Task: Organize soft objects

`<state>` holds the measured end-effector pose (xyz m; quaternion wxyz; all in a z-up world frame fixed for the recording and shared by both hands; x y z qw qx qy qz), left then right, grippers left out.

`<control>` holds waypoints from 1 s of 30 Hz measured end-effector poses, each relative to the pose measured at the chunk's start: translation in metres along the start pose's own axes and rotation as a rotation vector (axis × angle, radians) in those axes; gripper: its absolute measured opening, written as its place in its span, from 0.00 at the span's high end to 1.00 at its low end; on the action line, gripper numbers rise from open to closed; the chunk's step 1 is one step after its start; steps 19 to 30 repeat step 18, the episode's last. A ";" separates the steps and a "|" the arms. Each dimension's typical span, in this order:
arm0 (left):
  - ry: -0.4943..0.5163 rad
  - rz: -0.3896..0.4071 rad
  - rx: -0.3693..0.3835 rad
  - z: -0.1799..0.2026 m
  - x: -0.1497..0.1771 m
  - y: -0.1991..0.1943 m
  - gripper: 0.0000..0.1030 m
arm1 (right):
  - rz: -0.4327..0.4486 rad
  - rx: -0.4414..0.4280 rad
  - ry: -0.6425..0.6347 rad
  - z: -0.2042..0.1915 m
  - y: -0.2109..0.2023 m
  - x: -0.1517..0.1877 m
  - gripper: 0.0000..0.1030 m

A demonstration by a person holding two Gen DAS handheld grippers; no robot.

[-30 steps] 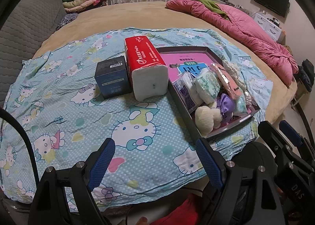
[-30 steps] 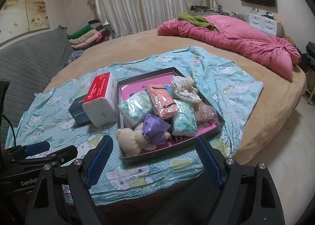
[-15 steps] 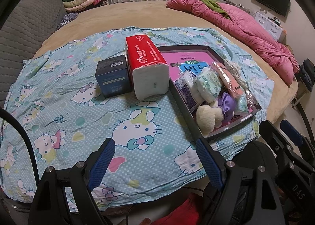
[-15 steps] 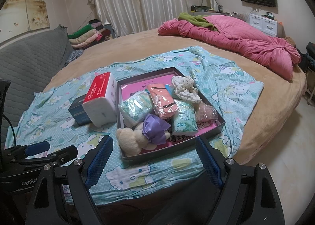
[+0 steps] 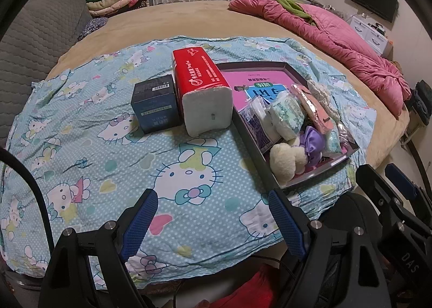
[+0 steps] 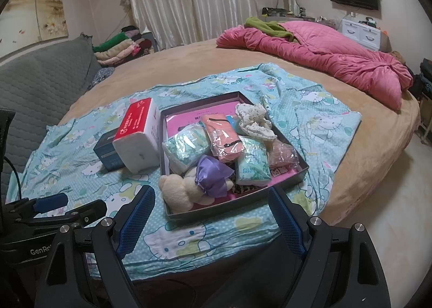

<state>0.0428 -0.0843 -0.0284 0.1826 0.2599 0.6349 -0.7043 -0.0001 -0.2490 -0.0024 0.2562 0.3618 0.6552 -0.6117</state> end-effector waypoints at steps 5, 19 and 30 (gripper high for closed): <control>-0.002 -0.003 -0.001 0.000 0.001 0.001 0.19 | -0.003 0.000 0.001 0.000 0.000 0.000 0.16; -0.028 -0.034 0.005 -0.008 0.010 0.016 0.19 | -0.024 -0.008 0.033 0.004 0.005 0.001 0.16; -0.028 -0.034 0.005 -0.008 0.010 0.016 0.19 | -0.024 -0.008 0.033 0.004 0.005 0.001 0.16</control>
Point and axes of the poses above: each gripper's, at about its wrist camera, not at the fingertips, and y roughly the way its jaws point, z to its right, x to its underside, the point moved 7 cm from there along y, roughly the way its jaws point, and after that the axes turned 4 degrees about z, right-handed, at the moved point
